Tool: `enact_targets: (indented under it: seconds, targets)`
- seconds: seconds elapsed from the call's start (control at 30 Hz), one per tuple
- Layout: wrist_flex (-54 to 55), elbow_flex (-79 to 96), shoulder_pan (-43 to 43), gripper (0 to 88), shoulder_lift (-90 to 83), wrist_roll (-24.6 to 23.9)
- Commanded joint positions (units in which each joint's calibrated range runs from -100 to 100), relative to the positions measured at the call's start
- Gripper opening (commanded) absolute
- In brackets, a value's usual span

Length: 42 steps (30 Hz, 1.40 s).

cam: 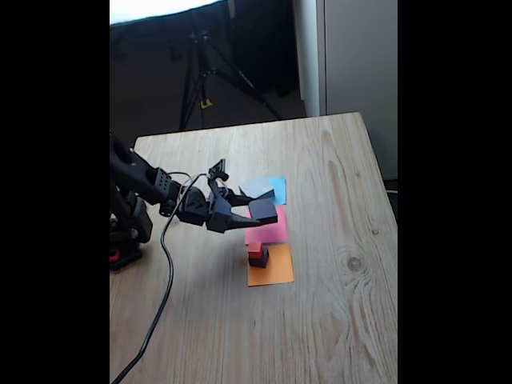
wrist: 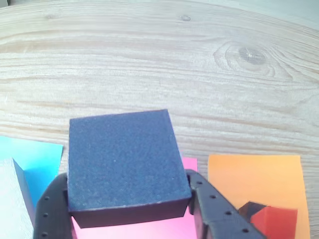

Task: Tower of hanoi

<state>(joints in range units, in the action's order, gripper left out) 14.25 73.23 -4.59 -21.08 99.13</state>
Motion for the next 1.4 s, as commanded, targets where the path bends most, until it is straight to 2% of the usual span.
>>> enact_targets:
  seconds: [0.0,0.17,0.37,0.5,0.73,0.93,1.07,1.23,1.37]
  targets:
    - [-27.9,-14.1,0.9,13.8,-11.0,0.9]
    - [-46.4,-26.8,1.7,13.9,-15.3,0.7]
    - [-74.8,-53.0,4.0,13.7,-14.4,-4.5]
    - [-88.4,-68.9,6.1,14.4,-12.1,-6.7]
    - [-104.9,-90.3,10.2,13.9,-9.3,-8.2]
    - [-113.4,-99.3,14.1,13.9,-11.0,-8.3]
    - [-114.2,-97.9,16.3,14.0,-14.6,-8.8]
    - [-112.1,-89.0,18.1,14.2,-18.3,-7.5]
    - [-104.1,-74.7,18.1,14.4,-22.5,-3.5]
